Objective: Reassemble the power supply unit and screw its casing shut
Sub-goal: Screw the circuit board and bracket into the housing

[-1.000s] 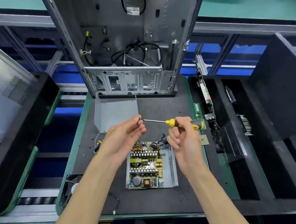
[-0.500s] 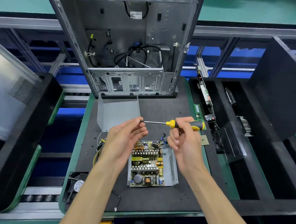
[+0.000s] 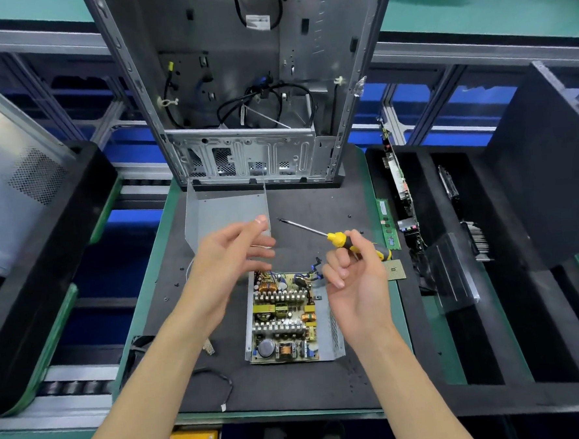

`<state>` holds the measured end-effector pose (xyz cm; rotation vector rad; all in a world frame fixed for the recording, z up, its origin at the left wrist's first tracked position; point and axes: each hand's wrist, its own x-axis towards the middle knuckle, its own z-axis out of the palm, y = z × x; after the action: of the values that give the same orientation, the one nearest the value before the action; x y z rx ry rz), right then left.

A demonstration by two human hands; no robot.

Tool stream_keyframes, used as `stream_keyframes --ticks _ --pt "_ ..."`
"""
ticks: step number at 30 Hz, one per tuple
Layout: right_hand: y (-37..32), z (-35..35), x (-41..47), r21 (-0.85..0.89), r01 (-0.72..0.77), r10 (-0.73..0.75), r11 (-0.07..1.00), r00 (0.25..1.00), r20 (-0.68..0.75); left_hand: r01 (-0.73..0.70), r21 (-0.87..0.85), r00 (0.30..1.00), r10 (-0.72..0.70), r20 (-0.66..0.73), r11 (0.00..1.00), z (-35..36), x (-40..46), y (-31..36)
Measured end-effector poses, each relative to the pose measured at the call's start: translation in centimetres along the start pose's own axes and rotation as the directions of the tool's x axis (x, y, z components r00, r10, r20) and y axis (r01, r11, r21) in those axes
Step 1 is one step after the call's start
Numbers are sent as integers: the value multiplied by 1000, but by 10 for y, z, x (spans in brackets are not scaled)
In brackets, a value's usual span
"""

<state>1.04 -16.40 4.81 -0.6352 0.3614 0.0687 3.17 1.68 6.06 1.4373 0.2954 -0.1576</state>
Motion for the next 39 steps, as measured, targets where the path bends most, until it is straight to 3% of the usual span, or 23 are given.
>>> stream_keyframes --ticks 1,3,4,9,12,15,22,28,33,36,39 --pt "-3 -2 2 9 0 0 1000 1000 -14 -87 251 991 108 -74 964 -8 4 -4" --pt "-7 -7 7 8 8 -8 1000 999 -34 -186 691 944 323 -71 698 -29 8 -15" --pt "-9 -10 9 5 11 -11 1000 999 -44 -189 802 939 343 -22 567 -39 11 -22" --pt "-8 -19 22 -3 1 -1 1000 995 -100 -96 962 995 39 89 257 -64 29 -45" --pt "-2 -22 26 -49 -25 20 999 994 -104 -119 945 985 -81 150 306 -68 37 -40" --pt "4 -24 30 -90 -33 25 995 996 -84 -124 927 981 -99 169 354 -68 46 -27" --pt "6 -28 36 -101 -40 32 994 997 -71 -109 961 982 -122 143 254 -45 55 -8" --pt "6 -27 35 -146 -49 43 988 998 -49 -21 956 970 -224 89 291 -36 67 2" --pt "6 -28 35 -146 -50 43 988 998 -51 -50 967 975 -199 102 251 -21 74 6" --pt "5 -29 34 -140 -63 56 988 997 -56 -108 965 966 -203 158 238 -21 77 7" --pt "4 -28 34 -127 -64 56 990 996 -66 -187 947 906 -326 269 261 -28 79 10"
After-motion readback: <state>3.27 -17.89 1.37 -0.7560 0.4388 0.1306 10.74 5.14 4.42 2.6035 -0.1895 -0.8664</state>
